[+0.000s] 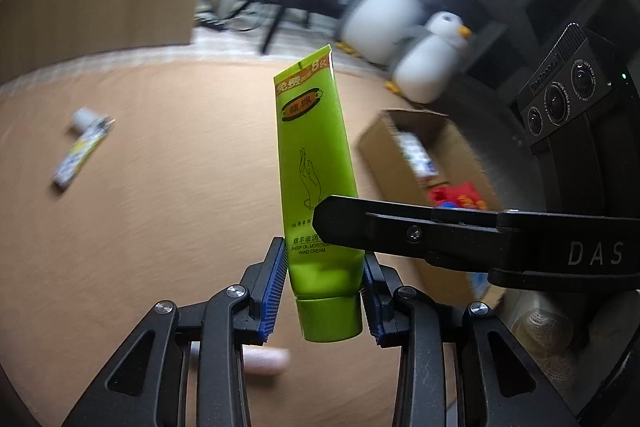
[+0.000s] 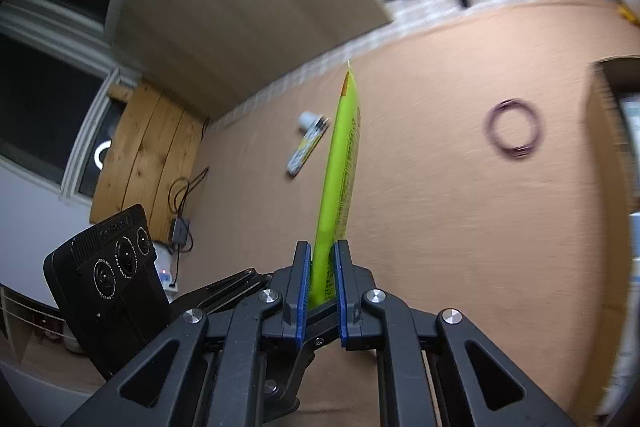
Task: Organize objects
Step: 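Lift the green tube with the right tool, carry it into the box, release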
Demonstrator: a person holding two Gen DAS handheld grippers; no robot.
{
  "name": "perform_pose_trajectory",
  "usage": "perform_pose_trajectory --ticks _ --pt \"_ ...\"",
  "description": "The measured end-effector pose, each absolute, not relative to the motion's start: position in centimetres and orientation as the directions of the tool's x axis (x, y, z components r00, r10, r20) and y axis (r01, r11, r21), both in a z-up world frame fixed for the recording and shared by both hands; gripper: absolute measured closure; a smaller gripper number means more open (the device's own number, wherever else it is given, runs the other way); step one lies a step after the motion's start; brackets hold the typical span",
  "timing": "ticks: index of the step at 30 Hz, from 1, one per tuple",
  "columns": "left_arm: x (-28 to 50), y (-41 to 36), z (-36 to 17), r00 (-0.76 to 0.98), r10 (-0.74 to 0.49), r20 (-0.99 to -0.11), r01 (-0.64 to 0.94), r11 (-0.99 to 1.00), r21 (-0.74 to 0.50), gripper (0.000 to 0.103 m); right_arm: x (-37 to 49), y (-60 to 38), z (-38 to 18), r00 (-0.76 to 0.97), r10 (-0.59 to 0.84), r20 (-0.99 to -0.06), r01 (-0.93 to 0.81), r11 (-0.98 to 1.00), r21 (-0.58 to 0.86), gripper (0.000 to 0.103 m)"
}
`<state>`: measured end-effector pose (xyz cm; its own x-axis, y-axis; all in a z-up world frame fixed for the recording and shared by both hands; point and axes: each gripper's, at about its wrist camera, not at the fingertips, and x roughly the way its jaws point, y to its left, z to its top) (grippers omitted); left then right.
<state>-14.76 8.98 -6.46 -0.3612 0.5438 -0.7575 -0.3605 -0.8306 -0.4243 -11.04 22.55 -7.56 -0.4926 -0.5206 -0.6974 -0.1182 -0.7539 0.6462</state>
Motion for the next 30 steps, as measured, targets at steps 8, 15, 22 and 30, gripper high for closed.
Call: perform_pose_trajectory --ticks 8,15,22,30 --pt "-13.9 18.9 -5.4 -0.298 0.616 -0.729 -0.474 -0.759 -0.447 0.066 -5.6 30.2 -5.7 -0.57 -0.423 -0.705 -0.21 -0.754 0.622 0.092" --pt "-13.5 27.3 -5.6 -0.237 0.655 -0.717 -0.532 -0.705 -0.469 0.065 -1.4 36.4 -5.4 -0.595 -0.345 -0.726 -0.292 -0.749 0.595 0.092" --pt "-13.5 31.1 -5.4 -0.236 0.653 -0.72 -0.557 -0.697 -0.451 0.03 1.1 40.2 -4.9 -0.602 -0.264 -0.753 -0.354 -0.757 0.549 0.082" --pt "-13.7 29.9 -5.5 -0.234 0.639 -0.733 -0.554 -0.707 -0.44 0.03 1.8 41.4 -5.2 -0.61 -0.232 -0.757 -0.398 -0.736 0.547 0.055"
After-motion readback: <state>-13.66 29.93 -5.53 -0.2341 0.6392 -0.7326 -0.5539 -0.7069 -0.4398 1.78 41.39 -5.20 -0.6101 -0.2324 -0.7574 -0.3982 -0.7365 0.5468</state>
